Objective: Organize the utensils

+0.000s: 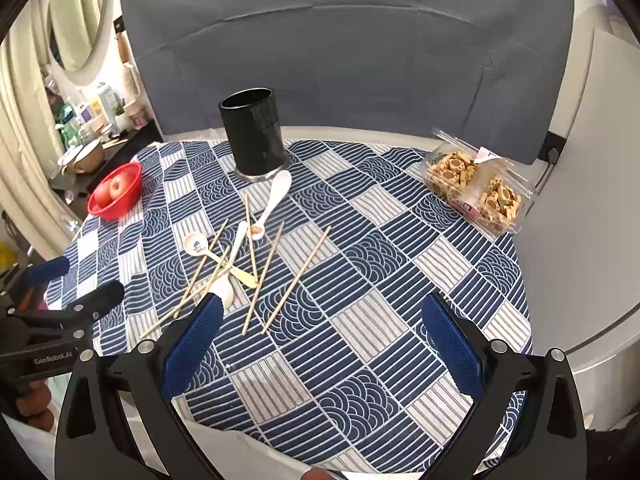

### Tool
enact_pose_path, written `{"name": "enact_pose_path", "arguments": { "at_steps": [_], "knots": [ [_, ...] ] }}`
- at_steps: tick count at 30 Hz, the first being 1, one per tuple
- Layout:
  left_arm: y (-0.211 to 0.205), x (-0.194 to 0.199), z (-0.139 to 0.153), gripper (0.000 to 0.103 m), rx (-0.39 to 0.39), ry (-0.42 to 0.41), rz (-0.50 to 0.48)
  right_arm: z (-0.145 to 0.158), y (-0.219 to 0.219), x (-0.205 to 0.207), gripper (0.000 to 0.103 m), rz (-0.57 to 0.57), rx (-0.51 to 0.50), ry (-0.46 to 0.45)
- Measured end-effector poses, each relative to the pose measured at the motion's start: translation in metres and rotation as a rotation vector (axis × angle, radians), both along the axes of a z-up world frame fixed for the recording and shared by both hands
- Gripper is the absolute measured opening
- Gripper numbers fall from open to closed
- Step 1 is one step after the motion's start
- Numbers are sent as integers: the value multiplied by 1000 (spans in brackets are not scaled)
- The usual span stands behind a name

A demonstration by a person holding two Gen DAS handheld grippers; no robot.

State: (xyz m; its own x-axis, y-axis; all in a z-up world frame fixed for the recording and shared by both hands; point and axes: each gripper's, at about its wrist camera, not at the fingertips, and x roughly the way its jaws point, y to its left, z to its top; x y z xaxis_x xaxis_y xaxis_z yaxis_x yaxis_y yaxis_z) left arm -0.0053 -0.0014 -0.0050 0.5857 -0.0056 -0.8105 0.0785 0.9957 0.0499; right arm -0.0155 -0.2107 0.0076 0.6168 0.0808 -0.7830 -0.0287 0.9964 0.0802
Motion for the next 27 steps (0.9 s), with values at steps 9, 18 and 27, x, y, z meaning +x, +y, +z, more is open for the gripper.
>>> {"name": "enact_pose_path", "arguments": {
  "at_steps": [9,18,27],
  "knots": [
    [2,1,2,97,-8,-1,4,1,-3,-2,95,-5,4,-6],
    [4,4,3,97,-17,3,11,3,-4,-5,95,-9,-19,-15],
    [5,6,-3,97,-22,25,3,2,-6,-6,95,-7,-7,-19]
  ]
}}
